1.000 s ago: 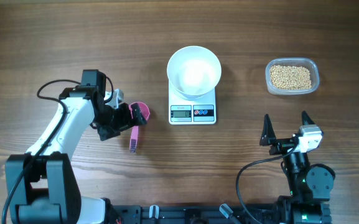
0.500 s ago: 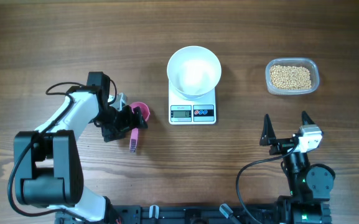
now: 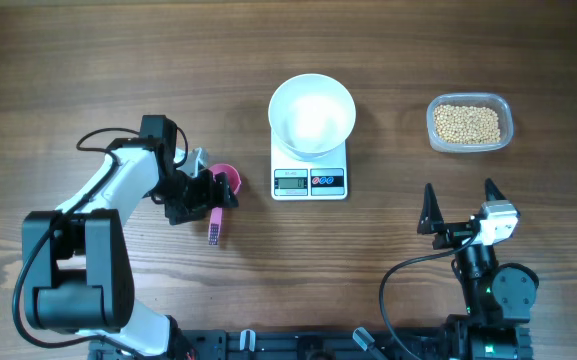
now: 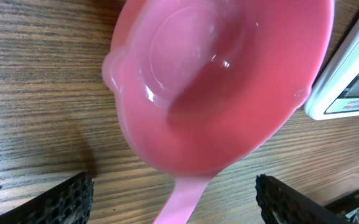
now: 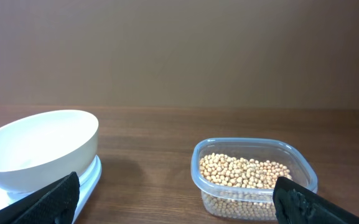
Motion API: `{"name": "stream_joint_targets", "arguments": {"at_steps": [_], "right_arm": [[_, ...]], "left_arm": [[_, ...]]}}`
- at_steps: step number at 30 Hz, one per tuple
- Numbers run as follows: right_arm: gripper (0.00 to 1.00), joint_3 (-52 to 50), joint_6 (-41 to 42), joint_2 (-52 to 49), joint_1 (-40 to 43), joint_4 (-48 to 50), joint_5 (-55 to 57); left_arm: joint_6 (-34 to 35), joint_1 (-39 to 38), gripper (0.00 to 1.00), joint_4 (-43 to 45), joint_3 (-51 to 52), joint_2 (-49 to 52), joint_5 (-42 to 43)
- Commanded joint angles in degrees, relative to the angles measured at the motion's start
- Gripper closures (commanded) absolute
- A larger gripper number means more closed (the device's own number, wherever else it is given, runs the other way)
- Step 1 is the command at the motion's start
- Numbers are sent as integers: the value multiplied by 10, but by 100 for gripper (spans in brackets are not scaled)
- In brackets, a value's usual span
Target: Scoop item into bowl and weigh 150g on scale
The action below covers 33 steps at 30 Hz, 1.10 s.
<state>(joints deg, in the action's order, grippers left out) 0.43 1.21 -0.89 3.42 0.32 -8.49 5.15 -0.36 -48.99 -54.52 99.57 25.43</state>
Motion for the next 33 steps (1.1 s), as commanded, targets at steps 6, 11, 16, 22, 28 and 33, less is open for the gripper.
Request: {"name": "stream_joint_targets", "arguments": {"at_steps": [6, 11, 16, 22, 28, 33], "right_arm": [[0, -1, 3, 5, -3, 3, 6], [0, -1, 3, 5, -3, 3, 6], [0, -1, 3, 5, -3, 3, 6], [0, -1, 3, 5, -3, 3, 6], [0, -1, 3, 5, -3, 3, 6], [0, -1, 3, 5, -3, 3, 6]], "left_arm": [[-13, 3, 0, -1, 2, 5, 12], [-7, 3, 0, -16, 2, 3, 11], [20, 3, 0, -14, 2, -15, 9], [28, 10, 16, -16, 1, -42, 34], [25, 10, 27, -14, 2, -41, 30], [26, 10, 20, -14, 2, -41, -5]]}}
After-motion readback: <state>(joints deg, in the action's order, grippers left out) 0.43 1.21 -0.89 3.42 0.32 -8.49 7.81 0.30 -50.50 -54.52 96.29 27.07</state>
